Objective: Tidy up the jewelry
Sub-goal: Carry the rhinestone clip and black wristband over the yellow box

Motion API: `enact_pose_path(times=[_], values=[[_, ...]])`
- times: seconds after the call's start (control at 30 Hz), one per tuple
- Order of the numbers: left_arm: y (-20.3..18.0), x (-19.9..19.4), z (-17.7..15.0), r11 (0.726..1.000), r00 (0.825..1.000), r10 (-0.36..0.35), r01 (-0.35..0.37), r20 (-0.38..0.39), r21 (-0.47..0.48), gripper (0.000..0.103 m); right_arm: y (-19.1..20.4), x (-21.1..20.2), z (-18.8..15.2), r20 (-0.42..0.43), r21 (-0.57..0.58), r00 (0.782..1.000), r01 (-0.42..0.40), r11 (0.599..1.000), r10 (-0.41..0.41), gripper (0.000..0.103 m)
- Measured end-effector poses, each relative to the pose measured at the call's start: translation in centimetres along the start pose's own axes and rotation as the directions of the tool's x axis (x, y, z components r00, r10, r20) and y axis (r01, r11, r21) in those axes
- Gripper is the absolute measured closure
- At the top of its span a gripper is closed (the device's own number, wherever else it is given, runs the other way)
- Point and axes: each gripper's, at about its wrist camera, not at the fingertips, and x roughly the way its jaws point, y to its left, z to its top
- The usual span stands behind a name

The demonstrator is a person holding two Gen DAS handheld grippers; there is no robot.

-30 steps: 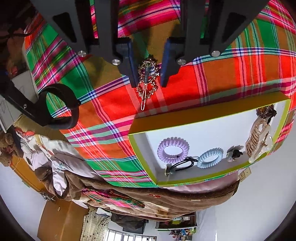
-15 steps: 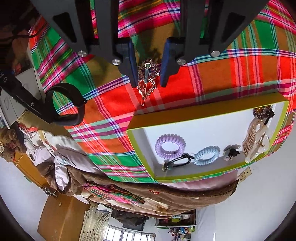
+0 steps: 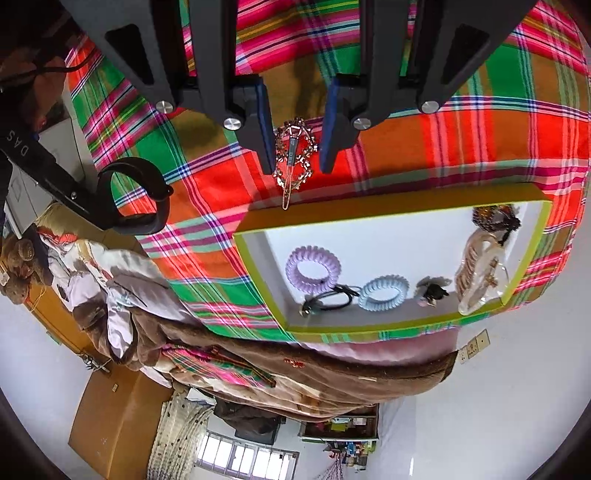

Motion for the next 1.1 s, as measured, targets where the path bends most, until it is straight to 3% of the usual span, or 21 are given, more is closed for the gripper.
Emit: enact_pose_path(times=[0.6, 1.1], values=[[5.8, -2.7, 3.0, 0.995, 0.994, 0.063, -0.056, 0.090, -0.084, 0.078, 4.1, 3.1, 2.7, -0.011, -0.052, 1.000, -0.020, 0.998, 0.020, 0.095], [10.2, -0.3, 7.0, 0.992, 0.995, 0.045, -0.033, 0.090, -0.124, 0.078, 7.7, 9.4, 4.1, -0.076, -0.064, 0.997, -0.015, 0.998, 0.010, 0.095]])
